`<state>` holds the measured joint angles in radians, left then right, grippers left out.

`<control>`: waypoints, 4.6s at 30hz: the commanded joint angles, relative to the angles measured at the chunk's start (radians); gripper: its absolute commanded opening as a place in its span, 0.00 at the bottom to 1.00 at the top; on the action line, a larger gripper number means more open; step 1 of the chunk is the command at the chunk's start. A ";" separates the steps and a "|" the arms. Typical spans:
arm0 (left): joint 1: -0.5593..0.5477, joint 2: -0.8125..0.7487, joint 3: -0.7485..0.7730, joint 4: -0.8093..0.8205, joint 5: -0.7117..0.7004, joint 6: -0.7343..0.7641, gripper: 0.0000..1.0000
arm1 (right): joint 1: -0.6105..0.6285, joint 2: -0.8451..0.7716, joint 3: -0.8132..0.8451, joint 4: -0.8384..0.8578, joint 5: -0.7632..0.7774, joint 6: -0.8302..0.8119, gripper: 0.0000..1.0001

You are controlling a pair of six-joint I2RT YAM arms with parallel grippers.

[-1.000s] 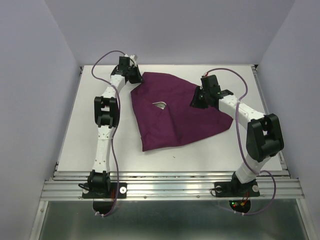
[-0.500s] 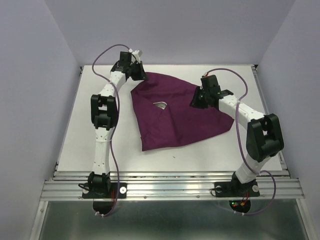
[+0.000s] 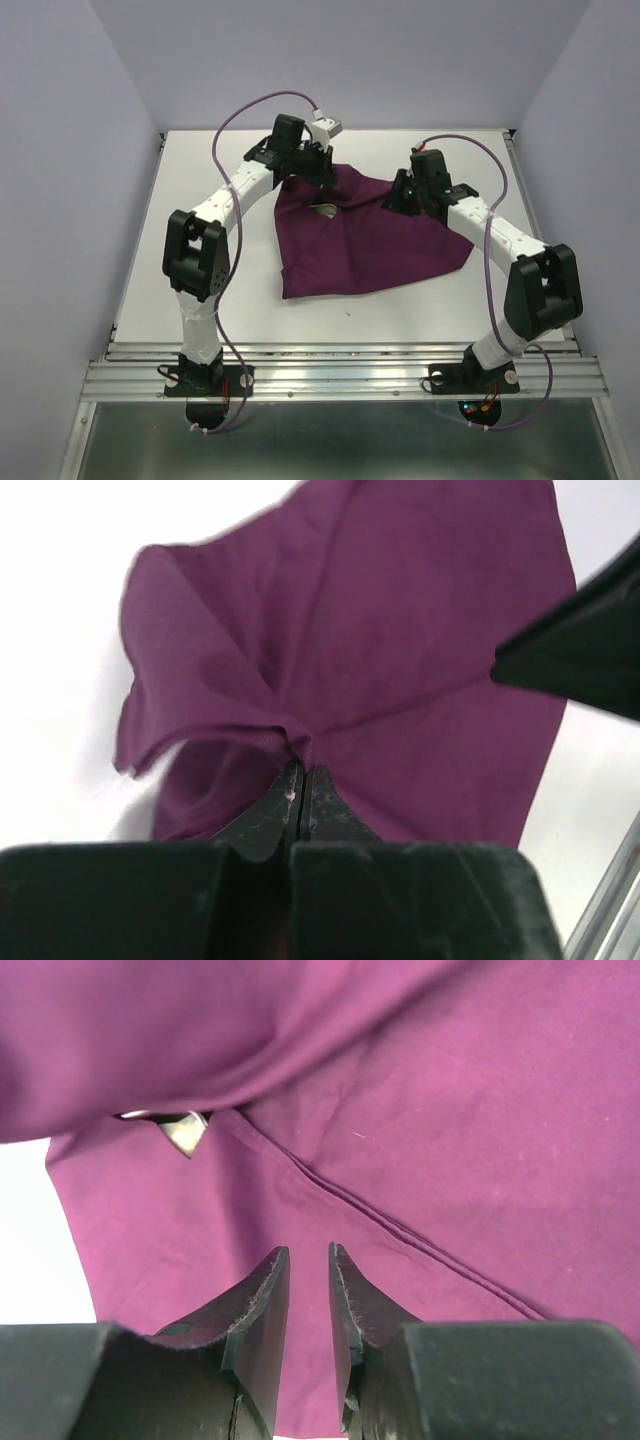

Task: Prepare the surgical pack
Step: Pack the surgical kit at the center of the board.

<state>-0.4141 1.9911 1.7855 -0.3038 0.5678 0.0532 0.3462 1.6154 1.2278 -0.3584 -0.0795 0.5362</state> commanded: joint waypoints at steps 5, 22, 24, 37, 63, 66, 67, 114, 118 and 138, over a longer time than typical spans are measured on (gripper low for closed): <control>-0.054 -0.181 -0.250 0.031 0.072 0.140 0.00 | -0.006 -0.084 -0.036 0.049 0.009 0.008 0.29; -0.161 -0.247 -0.498 -0.046 -0.083 0.145 0.00 | -0.006 0.038 0.091 0.047 -0.141 -0.022 0.52; -0.163 -0.245 -0.498 -0.047 -0.092 0.142 0.00 | -0.006 0.087 0.114 0.077 -0.189 0.017 0.56; -0.164 -0.250 -0.502 -0.057 -0.091 0.149 0.00 | 0.056 0.334 0.237 0.196 -0.201 0.174 0.77; -0.164 -0.305 -0.506 -0.054 -0.042 0.163 0.00 | 0.065 0.267 0.240 0.228 -0.069 0.093 0.65; -0.164 -0.305 -0.506 -0.054 -0.037 0.166 0.00 | 0.065 0.322 0.341 0.185 -0.057 0.030 0.71; -0.164 -0.305 -0.506 -0.054 -0.036 0.166 0.00 | 0.065 0.345 0.378 0.141 -0.059 0.016 0.72; -0.166 -0.390 -0.475 -0.063 -0.161 0.116 0.54 | 0.036 0.288 0.151 0.084 -0.704 -0.154 0.47; -0.166 -0.426 -0.472 -0.070 -0.163 0.106 0.75 | 0.036 0.249 0.067 0.090 -0.694 -0.176 0.32; -0.074 -0.468 -0.449 -0.014 -0.257 -0.173 0.73 | 0.036 -0.093 -0.271 -0.056 -0.536 -0.269 0.14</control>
<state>-0.4976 1.5414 1.3350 -0.3553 0.2943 -0.0257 0.3794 1.6424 0.9707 -0.3492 -0.6746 0.2890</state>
